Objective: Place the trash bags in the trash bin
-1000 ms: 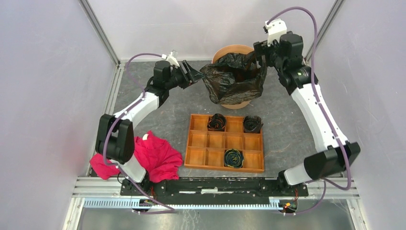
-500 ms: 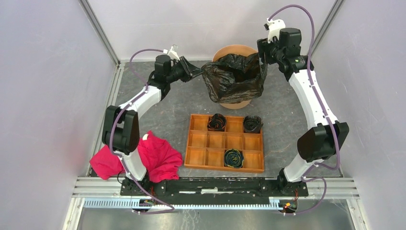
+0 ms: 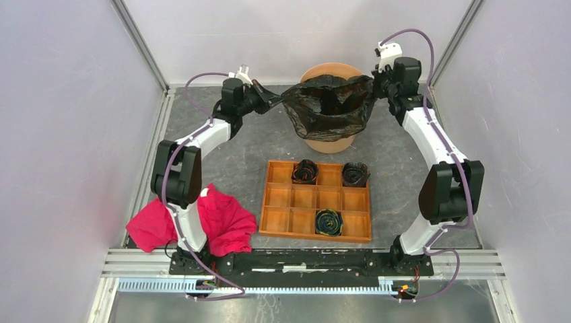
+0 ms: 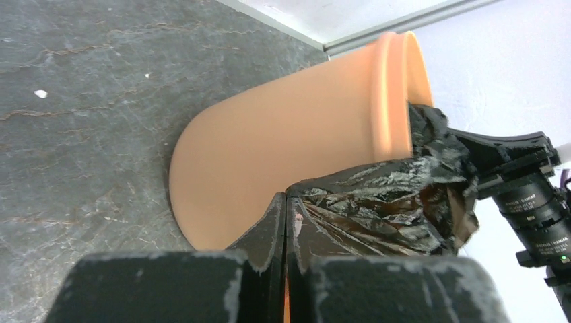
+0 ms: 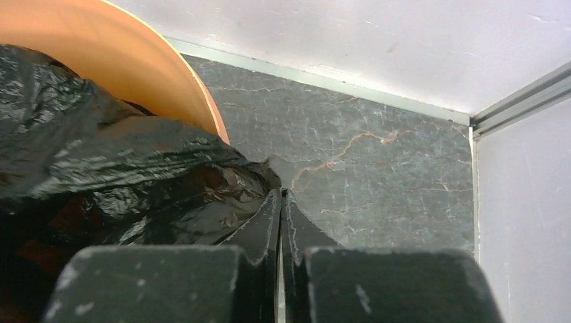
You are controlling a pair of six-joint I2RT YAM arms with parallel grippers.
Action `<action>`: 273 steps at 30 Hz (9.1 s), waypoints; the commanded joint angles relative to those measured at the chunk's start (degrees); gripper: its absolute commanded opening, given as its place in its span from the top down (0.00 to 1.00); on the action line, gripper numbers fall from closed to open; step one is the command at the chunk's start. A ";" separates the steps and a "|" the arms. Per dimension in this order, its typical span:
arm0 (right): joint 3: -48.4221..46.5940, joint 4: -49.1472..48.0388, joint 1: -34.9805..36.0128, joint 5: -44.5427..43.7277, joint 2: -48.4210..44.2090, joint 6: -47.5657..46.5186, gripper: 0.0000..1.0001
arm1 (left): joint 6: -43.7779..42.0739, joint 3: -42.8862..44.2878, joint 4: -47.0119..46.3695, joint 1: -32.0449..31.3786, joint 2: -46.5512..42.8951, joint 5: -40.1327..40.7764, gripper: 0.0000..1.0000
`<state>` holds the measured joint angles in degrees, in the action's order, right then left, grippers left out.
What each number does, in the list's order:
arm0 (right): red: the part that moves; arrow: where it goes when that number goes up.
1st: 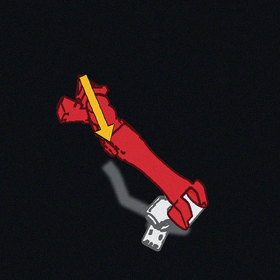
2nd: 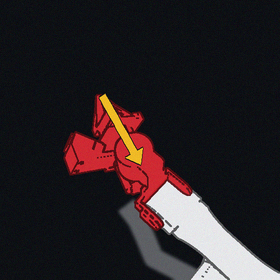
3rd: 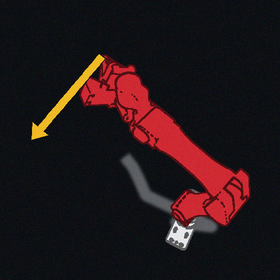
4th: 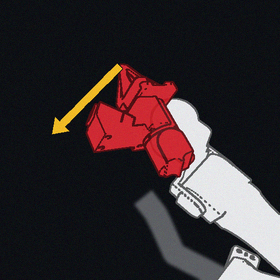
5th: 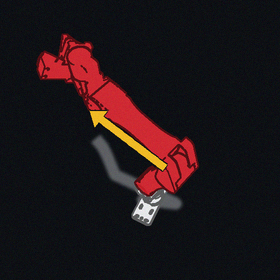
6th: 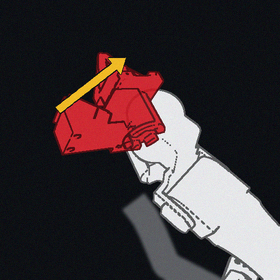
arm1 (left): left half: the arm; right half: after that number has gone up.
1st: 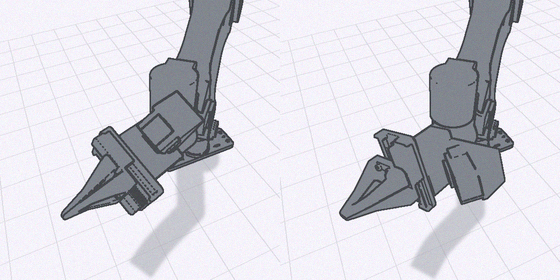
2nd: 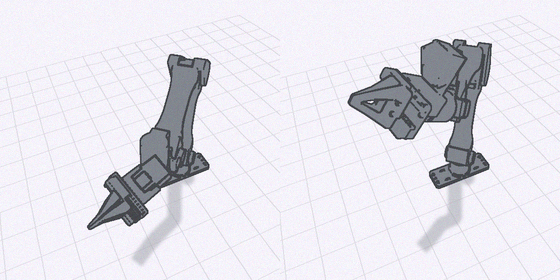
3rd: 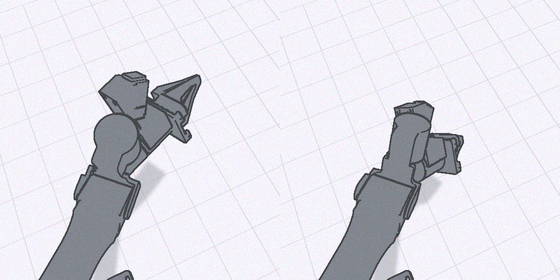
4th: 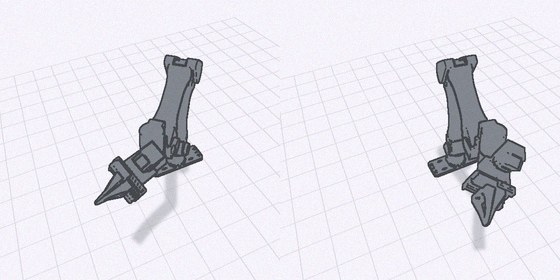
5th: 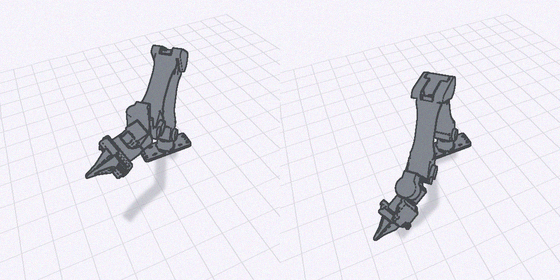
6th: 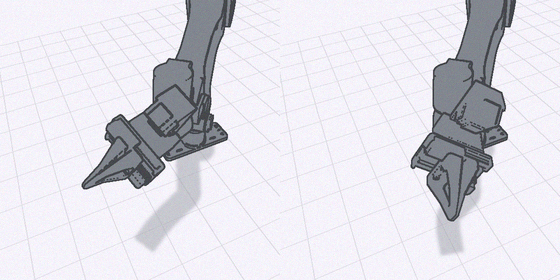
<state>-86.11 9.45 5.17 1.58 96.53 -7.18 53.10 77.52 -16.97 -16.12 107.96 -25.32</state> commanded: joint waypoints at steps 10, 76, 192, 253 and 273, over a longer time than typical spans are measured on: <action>5.51 -15.19 -0.24 2.44 1.52 0.97 0.84 | 5.94 4.62 -6.21 -1.48 8.67 1.28 0.98; 21.22 -32.35 -13.83 37.84 1.45 33.85 0.85 | 3.52 7.64 -2.36 -3.38 9.18 4.84 0.98; -28.50 -10.60 2.99 20.65 24.18 -13.92 0.50 | -11.82 54.76 -4.33 -4.57 33.58 -6.18 0.83; -13.00 -52.12 -12.35 55.88 41.37 66.06 0.08 | 16.82 42.39 -6.14 -1.00 40.76 -7.61 0.98; -7.68 -26.27 -17.37 55.87 26.87 46.71 0.02 | 2.79 21.71 6.91 4.61 18.28 -5.87 0.41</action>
<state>-98.32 -5.56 -12.12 52.12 128.79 31.07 59.51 101.38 -8.58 -11.31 133.23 -29.67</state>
